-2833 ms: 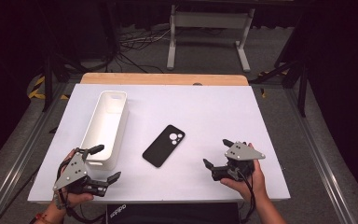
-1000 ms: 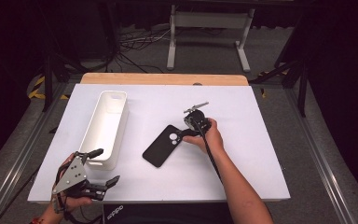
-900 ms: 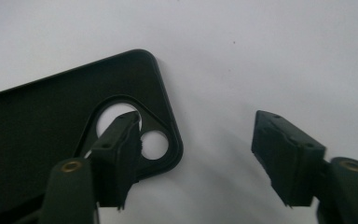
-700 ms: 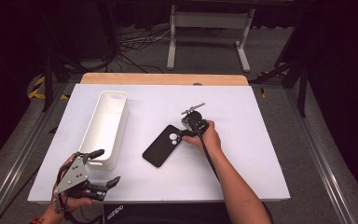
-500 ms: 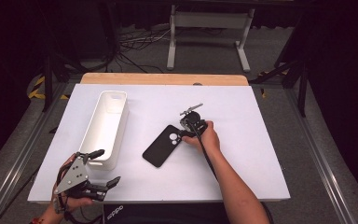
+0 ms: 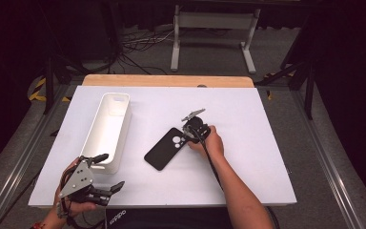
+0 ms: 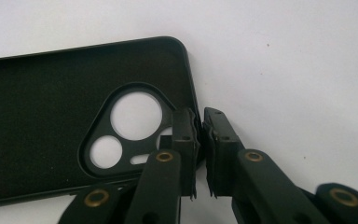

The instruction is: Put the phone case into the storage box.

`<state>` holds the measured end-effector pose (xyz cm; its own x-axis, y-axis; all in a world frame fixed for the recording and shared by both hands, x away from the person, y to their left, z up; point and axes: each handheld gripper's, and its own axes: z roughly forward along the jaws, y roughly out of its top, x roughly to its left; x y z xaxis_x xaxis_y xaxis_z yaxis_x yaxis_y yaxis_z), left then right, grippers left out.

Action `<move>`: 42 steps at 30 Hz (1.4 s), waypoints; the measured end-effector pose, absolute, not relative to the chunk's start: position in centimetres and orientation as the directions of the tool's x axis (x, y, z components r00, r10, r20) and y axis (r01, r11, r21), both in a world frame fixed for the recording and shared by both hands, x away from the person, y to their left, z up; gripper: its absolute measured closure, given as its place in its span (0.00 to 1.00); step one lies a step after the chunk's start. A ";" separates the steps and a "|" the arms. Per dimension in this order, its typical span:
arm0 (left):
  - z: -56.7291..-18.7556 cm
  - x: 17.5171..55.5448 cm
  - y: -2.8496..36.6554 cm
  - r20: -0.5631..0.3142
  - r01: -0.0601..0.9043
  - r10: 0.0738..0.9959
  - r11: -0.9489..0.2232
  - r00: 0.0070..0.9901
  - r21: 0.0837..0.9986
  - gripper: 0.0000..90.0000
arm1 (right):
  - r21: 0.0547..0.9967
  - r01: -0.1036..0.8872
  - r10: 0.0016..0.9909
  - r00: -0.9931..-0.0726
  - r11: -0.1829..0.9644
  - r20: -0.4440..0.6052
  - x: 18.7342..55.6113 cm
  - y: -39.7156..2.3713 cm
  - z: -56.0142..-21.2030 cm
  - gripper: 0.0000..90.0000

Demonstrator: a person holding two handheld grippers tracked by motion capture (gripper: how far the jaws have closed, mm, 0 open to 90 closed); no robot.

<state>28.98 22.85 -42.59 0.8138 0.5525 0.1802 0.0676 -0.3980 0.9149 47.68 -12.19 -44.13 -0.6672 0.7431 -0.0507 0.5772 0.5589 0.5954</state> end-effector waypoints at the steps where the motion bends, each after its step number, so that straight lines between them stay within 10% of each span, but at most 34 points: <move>1: -42.6 28.9 22.8 0.178 0.068 0.553 -0.395 0.814 0.916 0.06 | 0.599 0.574 0.742 -0.668 0.558 -0.050 47.6 -12.2 -44.1 0.94; 42: -38.4 30.5 19.3 0.215 0.029 0.579 -0.382 0.787 0.924 0.15 | 0.749 -0.002 0.564 -0.658 0.662 -0.500 37.3 -13.1 -36.2 0.97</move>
